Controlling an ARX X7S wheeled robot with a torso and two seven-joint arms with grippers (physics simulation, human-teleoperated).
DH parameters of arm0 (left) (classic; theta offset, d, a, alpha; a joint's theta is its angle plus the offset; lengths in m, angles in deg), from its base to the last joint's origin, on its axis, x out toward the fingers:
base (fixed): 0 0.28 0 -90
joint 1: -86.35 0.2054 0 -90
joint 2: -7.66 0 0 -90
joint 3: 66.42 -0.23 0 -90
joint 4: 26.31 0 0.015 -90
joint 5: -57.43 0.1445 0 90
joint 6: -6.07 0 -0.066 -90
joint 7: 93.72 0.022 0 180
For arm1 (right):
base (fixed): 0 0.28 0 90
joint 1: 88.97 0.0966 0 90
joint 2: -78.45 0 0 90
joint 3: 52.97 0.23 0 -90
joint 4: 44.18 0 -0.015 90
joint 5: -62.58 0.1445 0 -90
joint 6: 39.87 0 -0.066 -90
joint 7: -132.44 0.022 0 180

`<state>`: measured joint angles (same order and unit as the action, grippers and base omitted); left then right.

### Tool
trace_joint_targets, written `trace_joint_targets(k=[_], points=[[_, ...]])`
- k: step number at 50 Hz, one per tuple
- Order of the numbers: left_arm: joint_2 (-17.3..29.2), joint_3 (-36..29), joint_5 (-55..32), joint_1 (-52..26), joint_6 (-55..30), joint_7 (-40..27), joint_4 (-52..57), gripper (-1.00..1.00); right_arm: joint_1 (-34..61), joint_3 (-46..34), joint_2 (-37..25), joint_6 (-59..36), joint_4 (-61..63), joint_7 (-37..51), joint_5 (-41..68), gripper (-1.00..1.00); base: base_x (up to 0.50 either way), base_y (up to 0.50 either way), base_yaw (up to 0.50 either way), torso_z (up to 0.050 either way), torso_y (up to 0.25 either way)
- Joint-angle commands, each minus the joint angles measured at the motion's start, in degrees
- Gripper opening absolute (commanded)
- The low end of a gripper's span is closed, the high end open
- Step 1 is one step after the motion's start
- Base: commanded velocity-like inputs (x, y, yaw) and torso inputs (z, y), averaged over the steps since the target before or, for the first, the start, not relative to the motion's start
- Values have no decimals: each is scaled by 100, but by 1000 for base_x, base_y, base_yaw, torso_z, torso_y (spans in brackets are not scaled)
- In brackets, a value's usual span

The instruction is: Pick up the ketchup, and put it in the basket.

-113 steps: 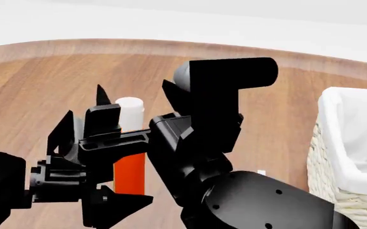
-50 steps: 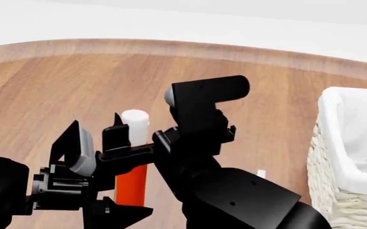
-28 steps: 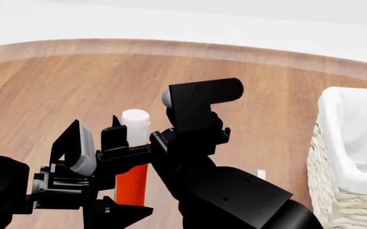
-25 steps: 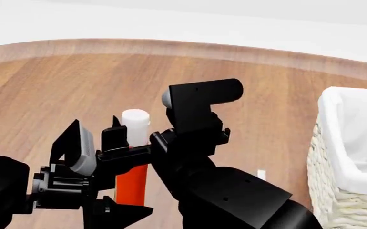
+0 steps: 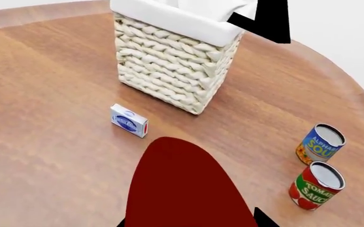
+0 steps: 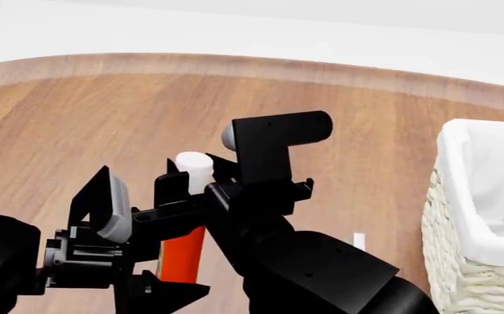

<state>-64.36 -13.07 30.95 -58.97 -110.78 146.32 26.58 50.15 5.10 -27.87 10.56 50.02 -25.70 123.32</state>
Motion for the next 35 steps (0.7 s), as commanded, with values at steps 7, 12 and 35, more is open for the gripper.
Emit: trace_joint_targets(k=[7, 12, 35], points=[[-141, 87, 131, 48, 216, 90, -82, 100, 38, 133, 79, 37, 17, -108, -308, -100, 0, 0, 0, 0, 0], [-140, 113, 98, 42, 211, 74, -88, 100, 51, 108, 76, 57, -3, -124, -336, -100, 0, 0, 0, 0, 0], [-143, 269, 47, 93, 488, -82, -462, 100, 659, 369, -262, 472, -648, -314, -807, -100, 0, 0, 0, 0, 0]])
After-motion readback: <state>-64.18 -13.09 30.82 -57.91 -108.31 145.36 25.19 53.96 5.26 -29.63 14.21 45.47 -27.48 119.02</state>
